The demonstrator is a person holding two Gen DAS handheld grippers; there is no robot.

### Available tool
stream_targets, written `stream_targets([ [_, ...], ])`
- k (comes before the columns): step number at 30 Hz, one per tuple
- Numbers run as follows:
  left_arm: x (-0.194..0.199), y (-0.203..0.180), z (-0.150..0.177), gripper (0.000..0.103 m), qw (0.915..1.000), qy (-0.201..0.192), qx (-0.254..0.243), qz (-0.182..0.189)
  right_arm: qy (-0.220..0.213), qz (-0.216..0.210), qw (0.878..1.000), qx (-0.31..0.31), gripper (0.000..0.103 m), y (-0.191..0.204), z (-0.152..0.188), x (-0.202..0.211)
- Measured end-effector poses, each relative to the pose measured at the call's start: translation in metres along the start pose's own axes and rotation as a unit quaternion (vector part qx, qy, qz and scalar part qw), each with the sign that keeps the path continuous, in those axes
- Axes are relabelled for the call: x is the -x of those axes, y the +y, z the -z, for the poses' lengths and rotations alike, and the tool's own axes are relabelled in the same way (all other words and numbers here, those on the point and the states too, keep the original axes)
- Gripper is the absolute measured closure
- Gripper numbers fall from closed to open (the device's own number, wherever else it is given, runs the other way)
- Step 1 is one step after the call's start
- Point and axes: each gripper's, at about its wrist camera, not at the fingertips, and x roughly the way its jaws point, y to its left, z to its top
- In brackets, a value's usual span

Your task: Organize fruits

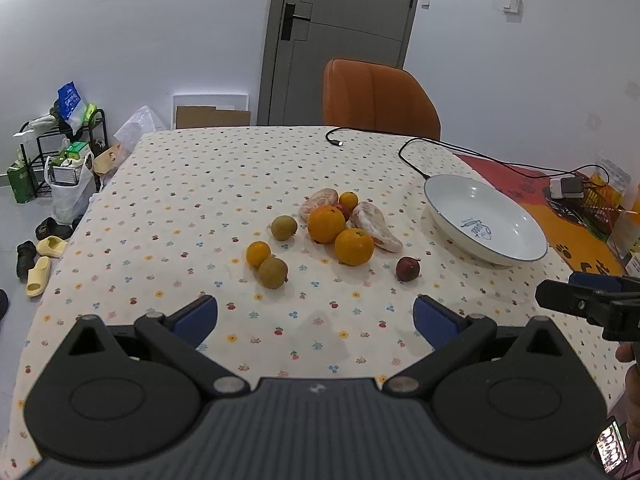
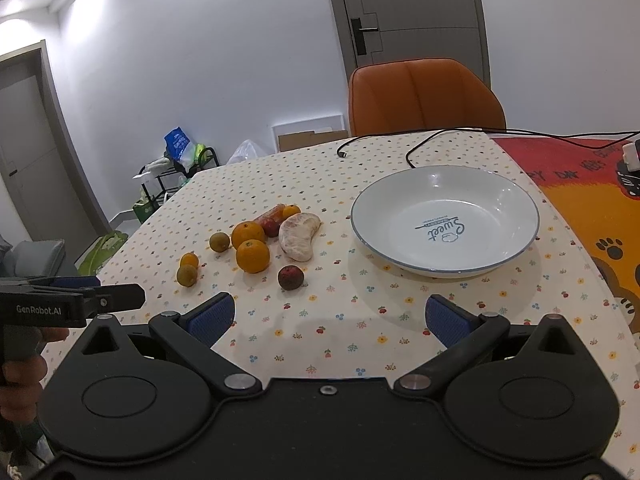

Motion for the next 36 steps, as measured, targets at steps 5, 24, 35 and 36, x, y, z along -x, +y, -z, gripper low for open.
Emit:
stream_targets([
  [5,0.001,0.001,0.000,0.000,1.0000,0.000,0.001,-0.003,0.002,-0.002,1.000,0.002,0.000,0.000,0.001,0.000],
  [24,0.001,0.004,0.000,0.000,1.0000,-0.001,0.003,-0.002,0.003,-0.007,1.000,0.007,0.000,0.003,0.000,-0.001],
  [35,-0.003,0.009,0.002,0.000,1.0000,-0.002,0.004,-0.005,0.004,-0.024,1.000,0.020,0.000,0.011,-0.002,-0.010],
  [36,-0.005,0.010,0.002,0.000,1.0000,-0.001,0.005,-0.006,0.003,-0.027,0.999,0.021,0.000,0.012,-0.003,-0.011],
])
